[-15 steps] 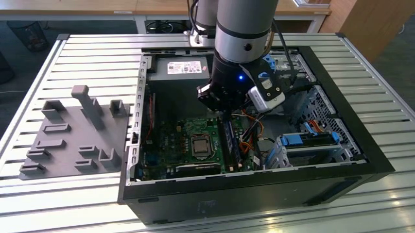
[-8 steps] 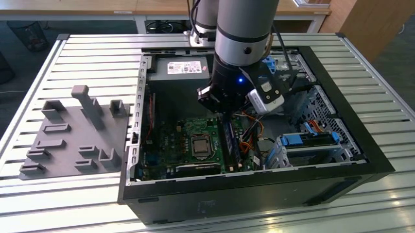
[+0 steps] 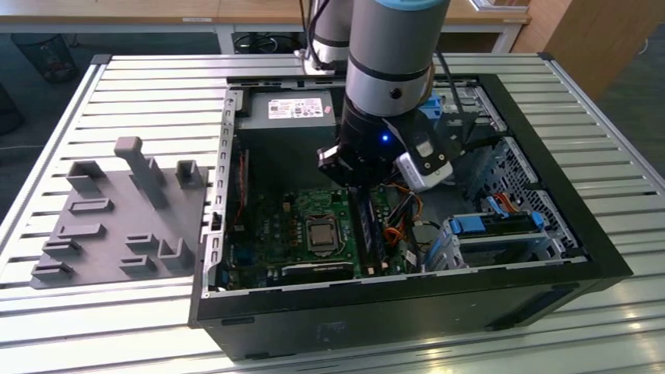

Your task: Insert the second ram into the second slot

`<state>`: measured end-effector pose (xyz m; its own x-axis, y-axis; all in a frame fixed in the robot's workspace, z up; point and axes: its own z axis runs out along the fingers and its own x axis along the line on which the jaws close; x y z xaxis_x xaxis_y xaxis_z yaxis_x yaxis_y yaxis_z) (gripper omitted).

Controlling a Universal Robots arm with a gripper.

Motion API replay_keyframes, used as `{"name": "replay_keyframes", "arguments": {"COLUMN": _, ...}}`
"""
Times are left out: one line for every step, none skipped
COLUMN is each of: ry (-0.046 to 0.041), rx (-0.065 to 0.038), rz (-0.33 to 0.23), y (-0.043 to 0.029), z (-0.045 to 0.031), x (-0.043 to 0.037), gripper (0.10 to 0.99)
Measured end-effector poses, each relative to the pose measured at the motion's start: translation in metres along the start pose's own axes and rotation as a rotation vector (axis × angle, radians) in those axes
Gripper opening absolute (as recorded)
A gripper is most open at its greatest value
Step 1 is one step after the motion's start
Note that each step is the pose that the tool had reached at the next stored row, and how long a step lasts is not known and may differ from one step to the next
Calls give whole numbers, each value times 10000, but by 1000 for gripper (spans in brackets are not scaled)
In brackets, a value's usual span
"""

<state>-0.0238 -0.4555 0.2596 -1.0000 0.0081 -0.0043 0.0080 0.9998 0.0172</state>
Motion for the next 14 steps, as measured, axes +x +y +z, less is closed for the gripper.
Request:
{"name": "replay_keyframes", "arguments": {"ry": 0, "rx": 0, "rz": 0, "y": 0, "z": 13, "x": 0, "gripper": 137}}
{"name": "replay_keyframes", "arguments": {"ry": 2, "rx": 0, "rz": 1, "y": -1, "z": 31, "x": 0, "gripper": 137}}
{"name": "replay_keyframes", "arguments": {"ry": 4, "rx": 1, "rz": -1, "y": -1, "z": 48, "x": -2, "gripper": 137}}
{"name": "replay_keyframes", "arguments": {"ry": 4, "rx": -1, "rz": 0, "y": -1, "z": 67, "x": -3, "gripper": 137}}
{"name": "replay_keyframes", "arguments": {"ry": 4, "rx": -1, "rz": 0, "y": -1, "z": 87, "x": -3, "gripper": 137}}
{"name": "replay_keyframes", "arguments": {"ry": 5, "rx": 0, "rz": 1, "y": -2, "z": 105, "x": -2, "gripper": 137}}
{"name": "replay_keyframes", "arguments": {"ry": 5, "rx": 3, "rz": 0, "y": -2, "z": 122, "x": -3, "gripper": 137}}
{"name": "replay_keyframes", "arguments": {"ry": 4, "rx": 3, "rz": 0, "y": -2, "z": 136, "x": -3, "gripper": 137}}
{"name": "replay_keyframes", "arguments": {"ry": 4, "rx": 3, "rz": 0, "y": -2, "z": 144, "x": -3, "gripper": 137}}
{"name": "replay_keyframes", "arguments": {"ry": 5, "rx": 4, "rz": -1, "y": -3, "z": 147, "x": -3, "gripper": 137}}
{"name": "replay_keyframes", "arguments": {"ry": 5, "rx": 4, "rz": 0, "y": -3, "z": 151, "x": -3, "gripper": 137}}
{"name": "replay_keyframes", "arguments": {"ry": 6, "rx": 7, "rz": 0, "y": -3, "z": 151, "x": -3, "gripper": 137}}
{"name": "replay_keyframes", "arguments": {"ry": 5, "rx": 7, "rz": -1, "y": -3, "z": 152, "x": -3, "gripper": 137}}
{"name": "replay_keyframes", "arguments": {"ry": 4, "rx": 4, "rz": 0, "y": -3, "z": 155, "x": -3, "gripper": 137}}
